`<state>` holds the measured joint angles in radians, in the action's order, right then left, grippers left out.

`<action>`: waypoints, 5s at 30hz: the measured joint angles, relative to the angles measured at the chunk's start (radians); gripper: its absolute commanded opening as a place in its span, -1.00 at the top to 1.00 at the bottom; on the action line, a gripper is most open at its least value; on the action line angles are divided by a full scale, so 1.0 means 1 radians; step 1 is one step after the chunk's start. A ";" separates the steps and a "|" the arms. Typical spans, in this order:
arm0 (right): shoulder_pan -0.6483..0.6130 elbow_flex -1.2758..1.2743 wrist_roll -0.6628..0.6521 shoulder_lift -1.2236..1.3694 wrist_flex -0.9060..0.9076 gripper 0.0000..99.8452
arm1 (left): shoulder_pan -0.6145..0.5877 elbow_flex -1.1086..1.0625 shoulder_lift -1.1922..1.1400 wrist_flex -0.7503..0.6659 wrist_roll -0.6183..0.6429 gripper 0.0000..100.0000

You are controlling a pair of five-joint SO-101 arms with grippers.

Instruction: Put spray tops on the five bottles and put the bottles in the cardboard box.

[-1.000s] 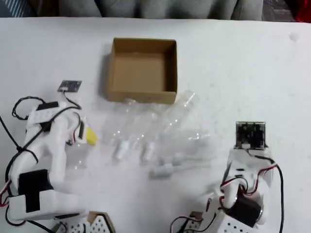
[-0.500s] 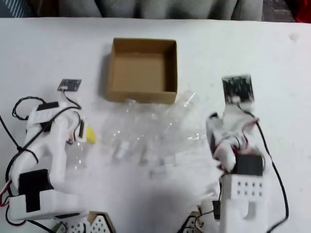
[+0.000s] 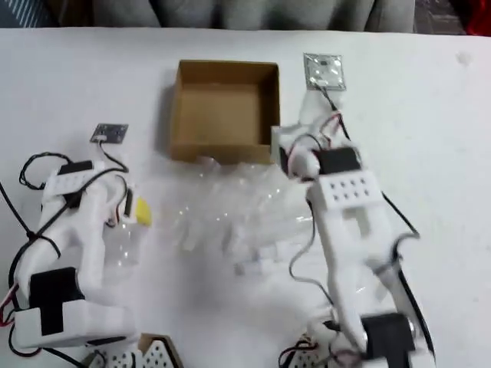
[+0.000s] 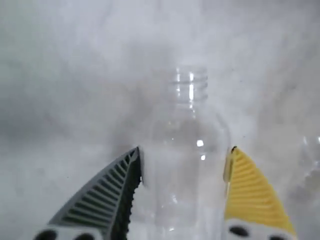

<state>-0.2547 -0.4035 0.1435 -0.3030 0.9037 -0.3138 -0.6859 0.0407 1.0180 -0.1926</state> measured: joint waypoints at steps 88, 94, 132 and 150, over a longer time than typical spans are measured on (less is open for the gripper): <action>0.262 0.224 -0.506 0.020 0.784 0.97 | 0.000 0.000 0.000 -0.006 0.000 0.50; 0.267 -0.048 -0.692 -0.150 0.707 0.97 | 0.000 0.000 0.000 -0.006 0.000 0.50; 0.764 -0.663 -1.128 -0.374 0.559 0.73 | 0.000 0.000 0.000 -0.023 0.000 0.50; 0.700 -0.663 -0.893 -0.374 0.463 0.72 | 0.017 0.000 0.000 -0.023 0.000 0.50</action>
<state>0.4450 -1.0664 -0.7495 -0.6774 1.3671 -0.2969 -0.6859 0.0407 0.9950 -0.1926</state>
